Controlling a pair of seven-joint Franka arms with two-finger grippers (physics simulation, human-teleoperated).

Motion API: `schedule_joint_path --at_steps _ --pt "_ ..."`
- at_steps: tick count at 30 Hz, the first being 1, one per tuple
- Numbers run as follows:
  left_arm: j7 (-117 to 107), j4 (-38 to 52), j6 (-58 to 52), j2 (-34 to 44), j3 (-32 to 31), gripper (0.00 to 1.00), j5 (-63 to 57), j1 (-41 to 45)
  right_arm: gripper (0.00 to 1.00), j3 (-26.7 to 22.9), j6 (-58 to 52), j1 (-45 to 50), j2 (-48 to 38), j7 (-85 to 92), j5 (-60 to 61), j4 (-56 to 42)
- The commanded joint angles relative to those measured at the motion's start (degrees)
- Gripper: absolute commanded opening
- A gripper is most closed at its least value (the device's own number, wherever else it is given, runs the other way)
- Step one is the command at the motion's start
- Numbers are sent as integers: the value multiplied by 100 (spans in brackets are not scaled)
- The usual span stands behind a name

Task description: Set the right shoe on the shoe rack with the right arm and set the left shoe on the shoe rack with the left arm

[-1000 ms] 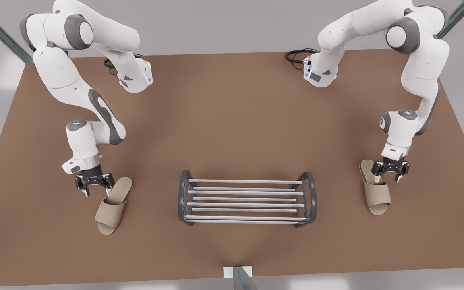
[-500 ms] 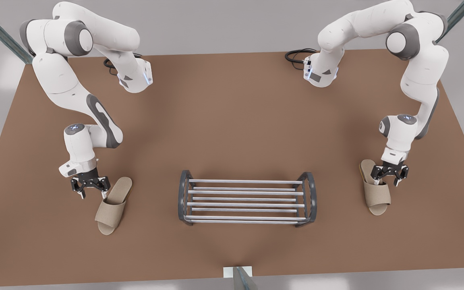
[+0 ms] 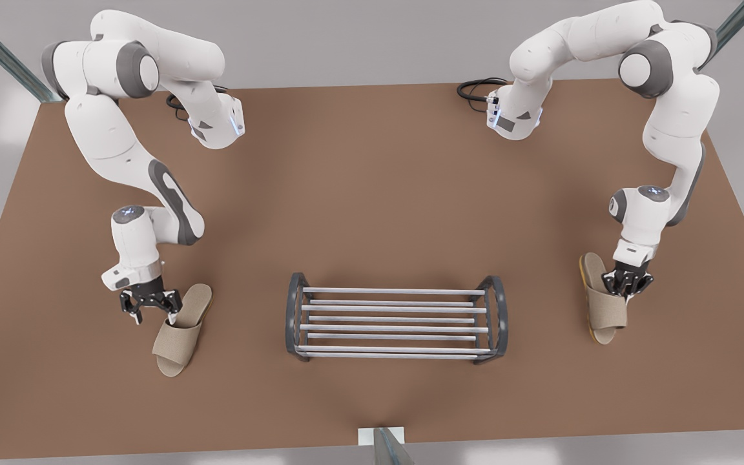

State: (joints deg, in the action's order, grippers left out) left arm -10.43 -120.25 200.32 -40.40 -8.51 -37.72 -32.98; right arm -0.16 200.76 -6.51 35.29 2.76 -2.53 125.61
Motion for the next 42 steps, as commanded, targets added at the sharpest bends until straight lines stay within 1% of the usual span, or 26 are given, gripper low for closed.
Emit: schedule_joint_path --at_steps 1,3,4,7,9,12,14,17,19,22,25,26,27,28,31,33,34,35,36,37,38,39,41,42 --pt "-12 10 -2 5 -1 37 19 -7 100 -1 -2 0 4 23 15 -10" --pt "-12 37 -2 5 -1 26 89 -7 100 -1 -2 -8 13 15 15 -10" --pt "-29 45 -2 49 -10 23 125 -7 100 -1 -2 -8 21 23 15 -10" --pt "-548 37 -353 436 -300 21 178 2 100 7 -2 -17 153 14 24 -133" --pt "-671 37 -529 532 -441 21 178 -33 100 -1 -2 -26 180 23 24 -204" --pt "-1453 45 -1645 1139 -1003 21 178 -77 100 -28 -2 -17 250 15 24 -274" --pt "-1734 124 -2136 1350 -1293 21 186 -77 100 -36 -2 -9 303 15 24 -327" --pt "-2543 748 -3631 1710 -2128 21 186 -86 100 -28 -2 -9 347 14 24 -379" --pt "-2877 1258 -4554 1790 -2646 21 195 -86 100 -28 -2 0 355 14 24 -379" --pt "-3176 1943 -5626 1790 -3253 21 230 -60 100 -28 -2 9 355 14 24 -379" --pt "-3791 2207 -6365 1790 -3965 21 213 2 100 -28 -2 9 373 14 24 -379" --pt "-4072 2207 -6567 1798 -4220 21 134 10 91 -28 -2 9 382 14 24 -379" --pt "-4230 2207 -6760 1921 -4317 21 116 107 79 -28 -2 9 373 14 33 -379" --pt "-4590 2242 -6971 2018 -4325 21 72 423 77 -28 -2 9 382 14 33 -379" --pt "-5751 2383 -7499 1992 -4299 21 -411 1443 77 -28 -2 9 382 14 42 -379" --pt "-6023 2875 -8052 1807 -4220 21 -587 2058 77 -28 -2 18 399 14 42 -406" --pt "-6208 3095 -8220 1641 -4211 21 -806 2260 77 -28 -2 18 434 14 42 -432" --pt "-6287 3542 -8456 1324 -4080 21 -1114 2611 75 -28 -2 18 443 14 42 -432" --pt "-6279 3798 -8431 1218 -3474 21 -1325 3156 65 -28 -2 18 443 14 42 -432" --pt "-6279 3816 -8229 1113 -3236 21 -1668 3350 58 -28 -2 9 443 14 42 -432" --pt "-6287 3772 -7930 1007 -3227 21 -1765 3350 51 -28 -2 9 443 14 42 -432" --pt "-6322 3754 -7771 920 -3218 21 -1931 3350 47 -28 -2 0 434 14 51 -432" --pt "-6569 3666 -7552 840 -3218 21 -2239 3359 47 -28 -2 -8 434 14 51 -432" --pt "-6586 3666 -7499 779 -3218 21 -2248 3377 45 -28 -2 -8 434 14 51 -432"
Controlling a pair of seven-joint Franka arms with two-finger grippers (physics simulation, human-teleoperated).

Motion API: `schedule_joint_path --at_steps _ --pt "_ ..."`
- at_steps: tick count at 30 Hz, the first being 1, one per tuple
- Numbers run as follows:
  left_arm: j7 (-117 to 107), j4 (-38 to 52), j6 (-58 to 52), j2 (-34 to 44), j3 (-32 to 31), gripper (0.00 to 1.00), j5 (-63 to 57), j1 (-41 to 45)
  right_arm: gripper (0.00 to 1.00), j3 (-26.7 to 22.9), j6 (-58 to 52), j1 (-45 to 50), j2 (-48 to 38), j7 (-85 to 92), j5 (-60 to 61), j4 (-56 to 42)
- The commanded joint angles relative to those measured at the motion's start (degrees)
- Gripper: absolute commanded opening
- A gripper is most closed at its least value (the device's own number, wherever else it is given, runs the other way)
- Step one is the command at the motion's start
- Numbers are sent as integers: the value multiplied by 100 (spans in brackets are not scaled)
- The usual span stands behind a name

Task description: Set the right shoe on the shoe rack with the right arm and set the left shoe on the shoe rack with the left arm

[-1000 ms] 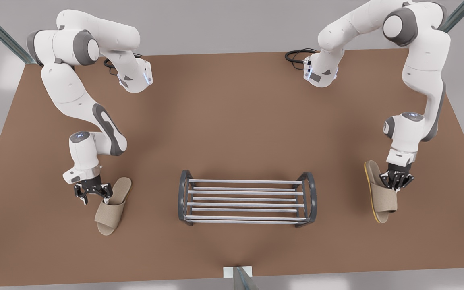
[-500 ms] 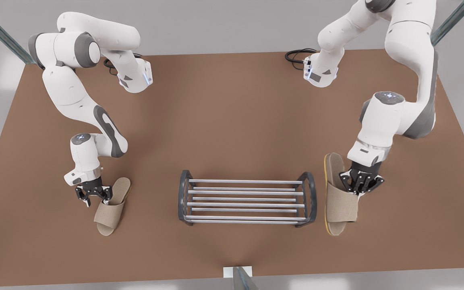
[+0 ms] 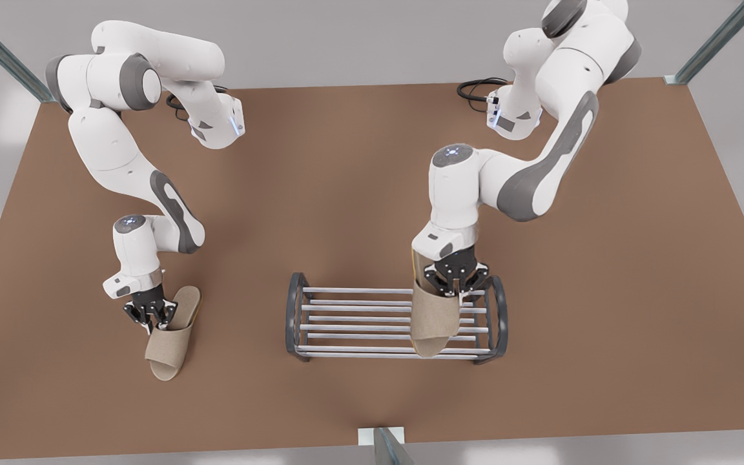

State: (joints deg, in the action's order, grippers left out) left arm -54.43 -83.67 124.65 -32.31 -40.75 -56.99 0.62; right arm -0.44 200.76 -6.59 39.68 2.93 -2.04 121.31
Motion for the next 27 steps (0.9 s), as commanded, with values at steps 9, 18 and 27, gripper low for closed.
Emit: schedule_joint_path --at_steps 9,18,27 --pt "-2247 -589 1325 -188 6 21 -1200 -299 22 9 -2 -53 -127 -73 107 7" --pt "-2291 -984 1844 -223 6 21 -2035 -528 21 26 -46 -140 -610 -161 107 121" --pt "-2353 -1283 1870 -223 6 21 -2422 -695 21 62 -2558 -176 -1823 -161 98 -54"
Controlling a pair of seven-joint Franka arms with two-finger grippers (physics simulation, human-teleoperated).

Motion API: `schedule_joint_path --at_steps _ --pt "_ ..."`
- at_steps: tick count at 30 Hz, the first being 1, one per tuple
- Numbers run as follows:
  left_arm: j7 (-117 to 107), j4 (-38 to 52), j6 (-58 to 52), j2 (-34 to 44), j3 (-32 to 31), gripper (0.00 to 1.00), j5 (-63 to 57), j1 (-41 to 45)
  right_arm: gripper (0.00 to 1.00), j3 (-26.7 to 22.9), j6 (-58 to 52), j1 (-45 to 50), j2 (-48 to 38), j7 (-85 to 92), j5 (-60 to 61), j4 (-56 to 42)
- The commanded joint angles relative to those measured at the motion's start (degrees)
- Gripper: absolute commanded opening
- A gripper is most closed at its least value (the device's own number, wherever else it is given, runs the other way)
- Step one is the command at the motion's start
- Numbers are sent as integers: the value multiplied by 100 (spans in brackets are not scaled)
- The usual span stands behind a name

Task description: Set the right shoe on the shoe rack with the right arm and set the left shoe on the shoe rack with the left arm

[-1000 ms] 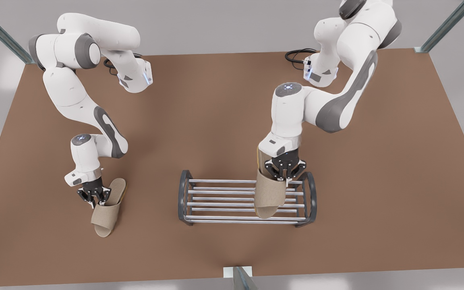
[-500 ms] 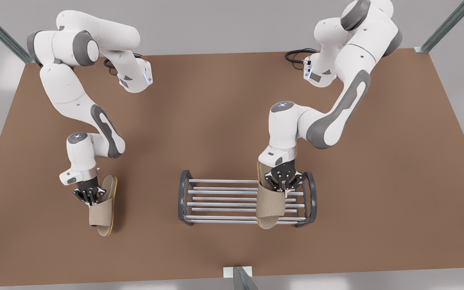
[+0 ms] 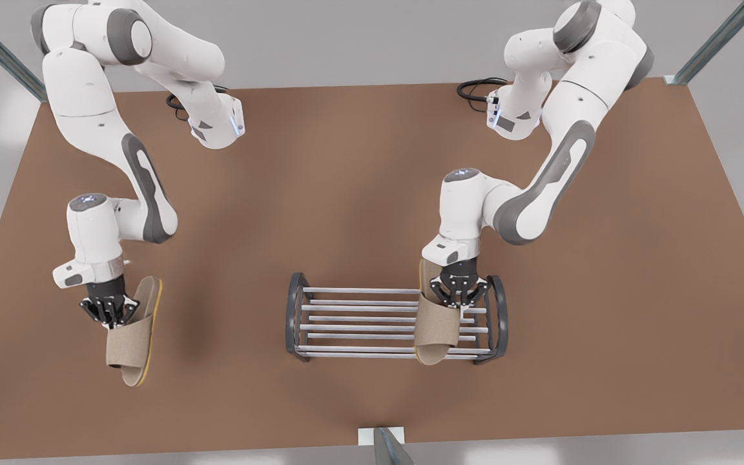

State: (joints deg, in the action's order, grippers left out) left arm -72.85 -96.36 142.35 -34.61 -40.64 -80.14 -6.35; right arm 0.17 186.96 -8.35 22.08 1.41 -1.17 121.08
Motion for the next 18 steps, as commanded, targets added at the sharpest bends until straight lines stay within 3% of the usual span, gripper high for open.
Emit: schedule_joint_path --at_steps 1,2,6,10,11,13,15,18 --pt "-502 -6 109 7 -6 54 -116 2 21 0 -1592 0 -282 -9 20 -120" --pt "-485 -6 100 24 -6 100 -107 11 21 9 -2295 18 -503 -79 20 -339" --pt "-546 -146 30 86 -50 100 -81 37 21 501 -4668 132 -845 -976 -15 -1596" --pt "-678 -1183 39 911 -111 100 -37 -200 21 1002 -5803 132 -960 -1644 -86 -2256" --pt "-669 -1393 13 1166 -365 100 146 -454 21 1177 -5794 132 -951 -1906 -86 -2282" --pt "840 -833 -2016 1202 -2422 100 2123 -1799 21 1222 -5820 422 -898 -2391 -156 -2379" --pt "3855 1197 -4380 957 -2467 100 4216 -1949 21 1222 -6312 747 -679 -3041 -490 -2932" --pt "5421 1541 -5260 710 -2458 100 4375 -2669 21 1204 -6760 1221 -371 -3806 -841 -3547"
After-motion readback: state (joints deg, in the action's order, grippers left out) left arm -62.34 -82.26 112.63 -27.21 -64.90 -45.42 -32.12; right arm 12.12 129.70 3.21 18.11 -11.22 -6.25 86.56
